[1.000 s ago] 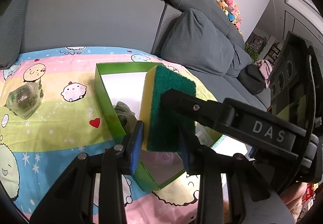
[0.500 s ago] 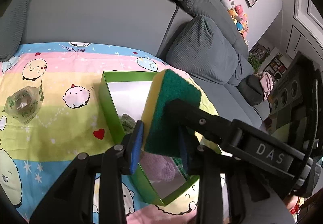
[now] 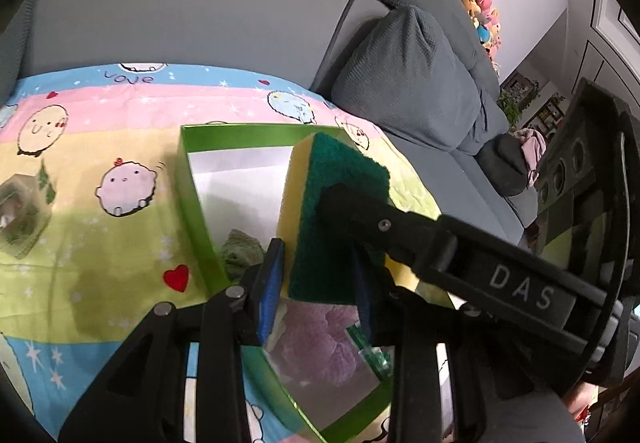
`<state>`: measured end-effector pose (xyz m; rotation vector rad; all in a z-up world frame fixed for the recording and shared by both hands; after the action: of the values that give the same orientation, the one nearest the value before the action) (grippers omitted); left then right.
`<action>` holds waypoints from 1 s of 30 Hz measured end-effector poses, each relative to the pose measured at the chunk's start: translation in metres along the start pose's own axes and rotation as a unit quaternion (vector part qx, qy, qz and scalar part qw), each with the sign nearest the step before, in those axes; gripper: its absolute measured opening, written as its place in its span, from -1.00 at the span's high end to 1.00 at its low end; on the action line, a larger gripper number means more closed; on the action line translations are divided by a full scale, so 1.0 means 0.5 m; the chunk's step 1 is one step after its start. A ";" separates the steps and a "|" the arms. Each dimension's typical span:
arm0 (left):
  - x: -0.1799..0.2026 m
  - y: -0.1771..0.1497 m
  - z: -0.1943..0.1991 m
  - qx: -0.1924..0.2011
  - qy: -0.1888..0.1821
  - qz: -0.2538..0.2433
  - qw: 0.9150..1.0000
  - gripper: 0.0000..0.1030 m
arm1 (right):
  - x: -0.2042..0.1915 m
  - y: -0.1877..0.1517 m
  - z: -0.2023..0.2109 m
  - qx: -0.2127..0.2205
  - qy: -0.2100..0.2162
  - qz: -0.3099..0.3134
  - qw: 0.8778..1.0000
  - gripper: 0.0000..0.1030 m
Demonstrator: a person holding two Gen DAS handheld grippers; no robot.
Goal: Organize objects
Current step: 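Lower the sponge into the box and open the right gripper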
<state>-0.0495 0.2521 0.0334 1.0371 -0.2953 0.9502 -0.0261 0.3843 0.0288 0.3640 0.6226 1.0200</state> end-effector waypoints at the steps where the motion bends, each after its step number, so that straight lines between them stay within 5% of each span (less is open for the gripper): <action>1: -0.003 0.002 -0.009 -0.004 -0.002 0.003 1.000 0.41 | 0.007 0.004 -0.007 -0.004 -0.002 -0.005 1.000 0.00; 30: -0.056 0.014 -0.094 -0.064 -0.003 0.066 0.996 0.39 | 0.056 0.021 -0.094 -0.069 -0.047 -0.051 0.995 0.00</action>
<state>-0.0812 0.2775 -0.0038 0.9108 -0.4287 1.0337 -0.0526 0.4137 -0.0102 0.2541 0.4790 0.9372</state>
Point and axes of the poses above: each gripper's, at about its wrist camera, not at the fingertips, and z roughly against the way its jaws point, x to its right, y to its top, the point moved 1 cm from there along -z, roughly the way its jaws point, and after that the axes turned 11 degrees about -y, right-handed, at the moved point
